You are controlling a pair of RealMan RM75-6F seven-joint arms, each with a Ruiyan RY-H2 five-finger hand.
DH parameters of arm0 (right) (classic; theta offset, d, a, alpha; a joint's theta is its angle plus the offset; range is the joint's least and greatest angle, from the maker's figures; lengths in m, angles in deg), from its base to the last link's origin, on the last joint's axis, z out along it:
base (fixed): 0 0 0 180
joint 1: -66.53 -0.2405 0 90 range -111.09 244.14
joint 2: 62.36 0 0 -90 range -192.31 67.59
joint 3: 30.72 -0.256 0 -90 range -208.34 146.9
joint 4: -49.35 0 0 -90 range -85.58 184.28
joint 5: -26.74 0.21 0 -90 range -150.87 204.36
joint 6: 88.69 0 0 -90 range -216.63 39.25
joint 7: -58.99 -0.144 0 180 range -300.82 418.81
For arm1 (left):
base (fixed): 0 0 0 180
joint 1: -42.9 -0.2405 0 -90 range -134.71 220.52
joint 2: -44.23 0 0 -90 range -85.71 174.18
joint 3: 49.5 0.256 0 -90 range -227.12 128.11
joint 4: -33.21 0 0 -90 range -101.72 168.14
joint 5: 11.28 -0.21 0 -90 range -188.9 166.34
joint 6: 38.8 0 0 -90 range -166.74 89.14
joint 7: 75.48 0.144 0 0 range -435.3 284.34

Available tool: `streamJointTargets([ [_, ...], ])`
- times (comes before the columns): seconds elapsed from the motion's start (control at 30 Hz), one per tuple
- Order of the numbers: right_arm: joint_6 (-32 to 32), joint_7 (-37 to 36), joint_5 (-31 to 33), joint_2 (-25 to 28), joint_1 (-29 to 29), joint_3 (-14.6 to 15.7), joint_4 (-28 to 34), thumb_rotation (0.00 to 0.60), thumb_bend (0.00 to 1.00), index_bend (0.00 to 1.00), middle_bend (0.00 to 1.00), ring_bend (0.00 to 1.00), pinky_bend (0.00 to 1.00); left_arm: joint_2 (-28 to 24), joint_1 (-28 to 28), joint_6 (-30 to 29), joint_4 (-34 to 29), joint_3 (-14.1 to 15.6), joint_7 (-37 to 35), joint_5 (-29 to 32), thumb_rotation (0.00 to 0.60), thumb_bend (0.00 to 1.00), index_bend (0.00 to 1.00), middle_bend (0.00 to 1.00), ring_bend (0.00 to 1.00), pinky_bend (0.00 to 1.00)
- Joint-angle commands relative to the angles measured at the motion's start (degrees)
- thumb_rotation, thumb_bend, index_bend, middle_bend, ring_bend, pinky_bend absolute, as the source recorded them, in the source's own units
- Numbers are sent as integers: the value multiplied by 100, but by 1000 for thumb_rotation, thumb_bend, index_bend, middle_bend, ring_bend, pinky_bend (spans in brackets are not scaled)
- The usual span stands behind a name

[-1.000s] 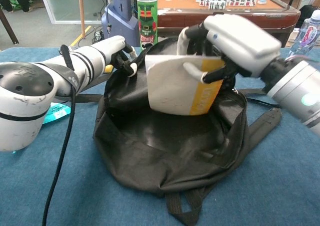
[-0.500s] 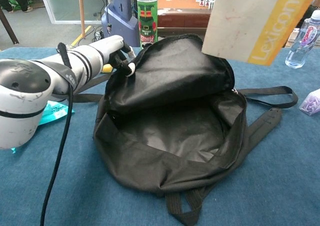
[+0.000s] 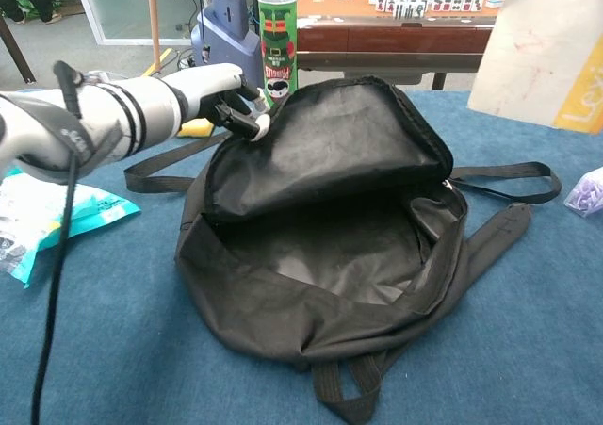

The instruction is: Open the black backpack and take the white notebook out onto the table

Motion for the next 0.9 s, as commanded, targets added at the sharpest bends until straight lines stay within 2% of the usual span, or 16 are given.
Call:
streamJointTargets([
  [0.03,-305,92,81,-149,-86,127,-316,600,567,815,639,509,512,-245,-84,75,-292,131,-87,-158,229,389,407,536,464,159],
  [0.07,-413,150,85,-196,-122,183,-417,600,567,814,638,509,512,-309,-98,89,-374,164,-104,-210,146,311,348,501,442,159],
  [0.1,-573,234,88,-257,-172,265,-538,600,567,814,634,508,512,-388,-123,88,-477,200,-140,-295,66,276,293,465,416,159],
  [0.13,-676,267,75,-304,-208,323,-608,600,567,814,628,508,512,-440,-145,84,-554,221,-184,-370,12,258,237,424,385,158],
  [0.17,-778,287,44,-378,-251,389,-681,600,567,814,623,509,512,-503,-184,89,-652,231,-288,-482,2,253,217,407,372,157],
  [0.27,-920,311,-48,-598,-343,512,-782,600,567,814,611,509,512,-610,-296,65,-812,195,-644,-779,0,235,134,329,302,151],
  [0.4,-1183,412,-43,-756,-436,639,-626,600,542,795,565,483,512,-630,-413,-61,-829,107,-1103,-1122,0,222,106,288,257,147],
  [0.47,-1322,449,6,-720,-449,684,-385,600,477,711,513,436,507,-654,-445,-77,-809,96,-1237,-1201,0,218,106,283,248,144],
  [0.53,-1504,444,72,-574,-452,734,1,600,392,538,409,360,466,-690,-469,-87,-781,103,-1323,-1228,0,209,106,280,242,140],
  [0.63,-1724,432,173,-255,-445,770,628,600,317,271,250,235,369,-754,-483,-71,-744,122,-1379,-1165,0,207,106,277,239,134],
  [0.7,-1667,503,147,-85,-417,756,949,600,293,160,186,177,314,-792,-484,-57,-717,127,-1398,-1076,0,206,100,275,237,130],
  [0.8,-1337,793,165,12,-353,623,1128,600,274,72,129,111,248,-839,-482,-62,-687,129,-1416,-974,0,206,95,271,232,126],
  [0.9,-1205,767,372,142,-300,447,1299,600,270,50,108,84,220,-895,-486,-72,-680,137,-1432,-905,0,206,95,271,232,124],
])
